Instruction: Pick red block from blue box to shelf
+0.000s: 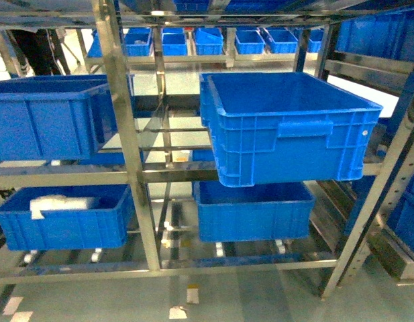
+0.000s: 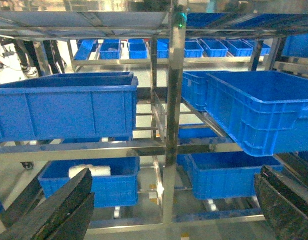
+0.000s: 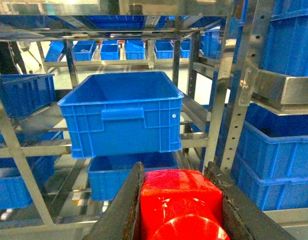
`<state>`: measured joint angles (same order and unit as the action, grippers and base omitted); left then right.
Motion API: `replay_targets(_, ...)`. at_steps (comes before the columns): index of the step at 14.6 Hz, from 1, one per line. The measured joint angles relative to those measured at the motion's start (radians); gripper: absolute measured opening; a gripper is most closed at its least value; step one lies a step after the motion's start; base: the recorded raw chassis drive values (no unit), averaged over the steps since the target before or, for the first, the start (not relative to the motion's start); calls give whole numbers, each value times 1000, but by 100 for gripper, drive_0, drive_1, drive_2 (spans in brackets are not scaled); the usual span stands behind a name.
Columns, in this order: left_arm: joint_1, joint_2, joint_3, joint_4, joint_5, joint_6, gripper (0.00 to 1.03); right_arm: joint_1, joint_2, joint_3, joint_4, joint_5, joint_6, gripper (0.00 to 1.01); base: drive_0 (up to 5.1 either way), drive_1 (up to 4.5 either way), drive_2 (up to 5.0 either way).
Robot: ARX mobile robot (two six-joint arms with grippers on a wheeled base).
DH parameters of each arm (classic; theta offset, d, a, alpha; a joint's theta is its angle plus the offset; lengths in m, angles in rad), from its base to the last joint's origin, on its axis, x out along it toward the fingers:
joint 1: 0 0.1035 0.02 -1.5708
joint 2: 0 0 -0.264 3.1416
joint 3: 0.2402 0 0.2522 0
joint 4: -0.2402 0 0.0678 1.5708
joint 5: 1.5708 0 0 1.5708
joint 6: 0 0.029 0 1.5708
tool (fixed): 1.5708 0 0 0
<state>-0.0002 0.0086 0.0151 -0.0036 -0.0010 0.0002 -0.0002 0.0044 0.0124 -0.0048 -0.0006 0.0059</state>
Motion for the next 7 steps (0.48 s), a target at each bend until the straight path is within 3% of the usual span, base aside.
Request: replay_targets(7,1,0,0,-3,0,0,98,0,0,0,-2,0,0,28,8,396,-380)
